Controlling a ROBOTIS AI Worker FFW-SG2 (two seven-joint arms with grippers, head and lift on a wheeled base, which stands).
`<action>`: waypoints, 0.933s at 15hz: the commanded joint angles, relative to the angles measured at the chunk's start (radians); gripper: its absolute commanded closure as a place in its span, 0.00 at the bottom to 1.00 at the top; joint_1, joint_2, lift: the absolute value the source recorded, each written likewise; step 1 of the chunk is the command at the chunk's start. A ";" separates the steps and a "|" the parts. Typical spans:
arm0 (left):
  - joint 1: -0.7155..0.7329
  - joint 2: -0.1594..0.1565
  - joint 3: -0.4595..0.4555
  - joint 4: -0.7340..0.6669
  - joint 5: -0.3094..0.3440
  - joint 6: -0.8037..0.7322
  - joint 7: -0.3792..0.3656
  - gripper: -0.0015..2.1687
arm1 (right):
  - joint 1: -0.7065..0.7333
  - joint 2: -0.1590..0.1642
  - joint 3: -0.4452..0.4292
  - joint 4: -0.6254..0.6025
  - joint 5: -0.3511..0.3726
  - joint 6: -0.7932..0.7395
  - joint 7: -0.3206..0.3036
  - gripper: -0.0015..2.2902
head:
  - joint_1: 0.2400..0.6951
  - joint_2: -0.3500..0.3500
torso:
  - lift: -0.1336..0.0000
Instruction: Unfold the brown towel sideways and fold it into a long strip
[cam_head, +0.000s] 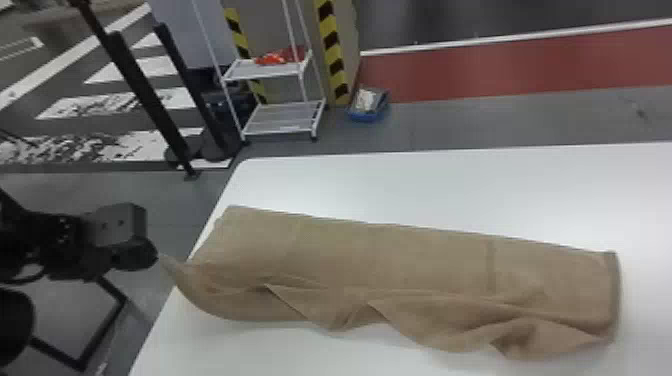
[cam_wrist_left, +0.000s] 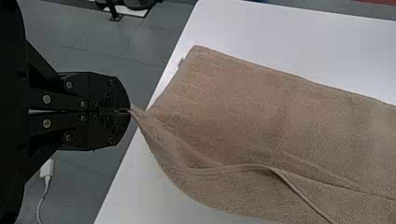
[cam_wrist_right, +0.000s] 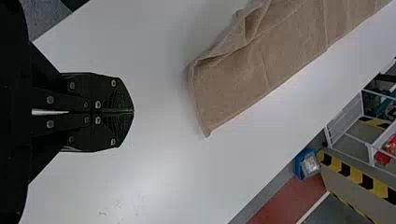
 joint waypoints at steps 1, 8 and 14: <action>0.002 -0.002 -0.021 0.010 -0.003 -0.003 0.001 0.83 | -0.012 0.012 0.048 0.014 0.024 -0.006 0.009 0.61 | 1.00 0.95 | 0.06; 0.011 -0.002 -0.031 0.011 -0.004 -0.006 -0.003 0.83 | -0.045 0.032 0.342 0.052 0.176 0.012 0.009 0.23 | 1.00 1.00 | 0.06; 0.019 -0.008 -0.032 0.011 -0.009 -0.006 -0.010 0.83 | -0.109 0.066 0.608 0.215 0.277 0.034 0.009 0.17 | 1.00 1.00 | 0.06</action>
